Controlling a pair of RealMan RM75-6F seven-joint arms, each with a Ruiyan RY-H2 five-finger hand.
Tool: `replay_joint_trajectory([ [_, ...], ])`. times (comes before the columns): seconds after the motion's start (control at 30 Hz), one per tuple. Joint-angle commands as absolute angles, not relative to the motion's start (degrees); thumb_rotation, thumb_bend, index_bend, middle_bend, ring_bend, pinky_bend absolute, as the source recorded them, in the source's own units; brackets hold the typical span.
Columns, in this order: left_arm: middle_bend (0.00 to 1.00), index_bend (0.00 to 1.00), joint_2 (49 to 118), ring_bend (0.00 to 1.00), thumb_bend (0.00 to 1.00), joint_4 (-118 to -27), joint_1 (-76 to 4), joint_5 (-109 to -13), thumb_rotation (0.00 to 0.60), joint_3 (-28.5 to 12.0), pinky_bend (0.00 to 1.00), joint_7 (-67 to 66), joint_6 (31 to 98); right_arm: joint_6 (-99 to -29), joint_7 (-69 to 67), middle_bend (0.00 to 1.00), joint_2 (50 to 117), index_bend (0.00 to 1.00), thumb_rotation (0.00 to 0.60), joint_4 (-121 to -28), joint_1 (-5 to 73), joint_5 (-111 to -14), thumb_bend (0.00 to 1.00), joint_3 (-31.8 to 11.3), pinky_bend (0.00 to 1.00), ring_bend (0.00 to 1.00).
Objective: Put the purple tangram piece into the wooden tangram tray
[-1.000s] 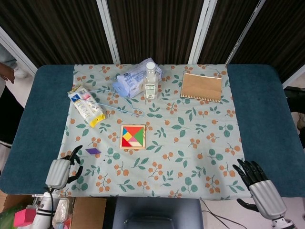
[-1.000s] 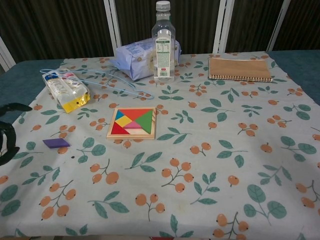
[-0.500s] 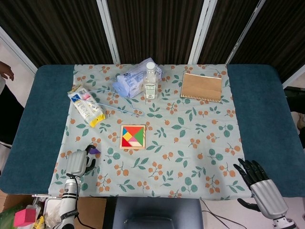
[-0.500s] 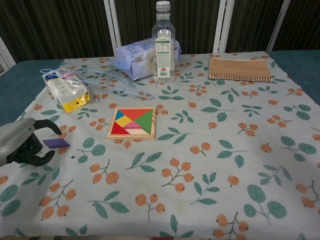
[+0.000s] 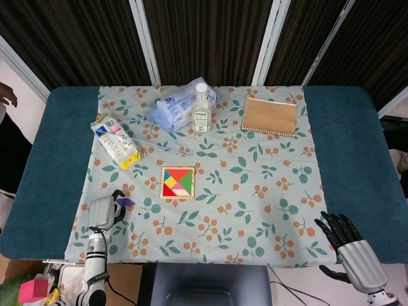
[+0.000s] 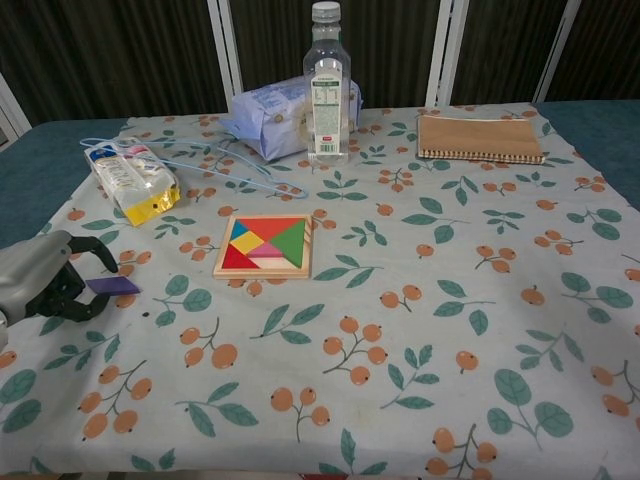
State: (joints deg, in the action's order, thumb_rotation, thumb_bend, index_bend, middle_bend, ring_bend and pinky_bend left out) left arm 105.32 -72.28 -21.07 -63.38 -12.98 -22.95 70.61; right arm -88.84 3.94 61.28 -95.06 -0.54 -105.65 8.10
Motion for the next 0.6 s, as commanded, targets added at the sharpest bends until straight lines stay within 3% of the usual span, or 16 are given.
replay_joint_trajectory([
  [0.03,1.0,0.41,105.6,1.0,0.38,-71.95,-21.23,-63.48,0.6,-13.0,1.0,-22.72,70.85,-88.8,4.05,0.0,61.3,0.0,0.6,-95.11,-0.55,-105.6,0.16,8.09,0.0,0.0],
  [0.43,1.0,0.41,106.43,1.0,0.37,-71.34,-21.81,-62.1,0.6,-12.96,1.0,-23.46,70.33,-88.89,3.76,0.0,61.19,0.0,0.6,-95.11,-0.61,-105.46,0.16,8.05,0.0,0.0],
  [0.6,1.0,0.45,106.53,1.0,0.37,-71.01,-21.97,-61.71,0.6,-13.24,1.0,-23.27,70.5,-88.99,3.69,0.0,61.22,0.0,0.6,-95.09,-0.64,-105.48,0.16,8.01,0.0,0.0],
])
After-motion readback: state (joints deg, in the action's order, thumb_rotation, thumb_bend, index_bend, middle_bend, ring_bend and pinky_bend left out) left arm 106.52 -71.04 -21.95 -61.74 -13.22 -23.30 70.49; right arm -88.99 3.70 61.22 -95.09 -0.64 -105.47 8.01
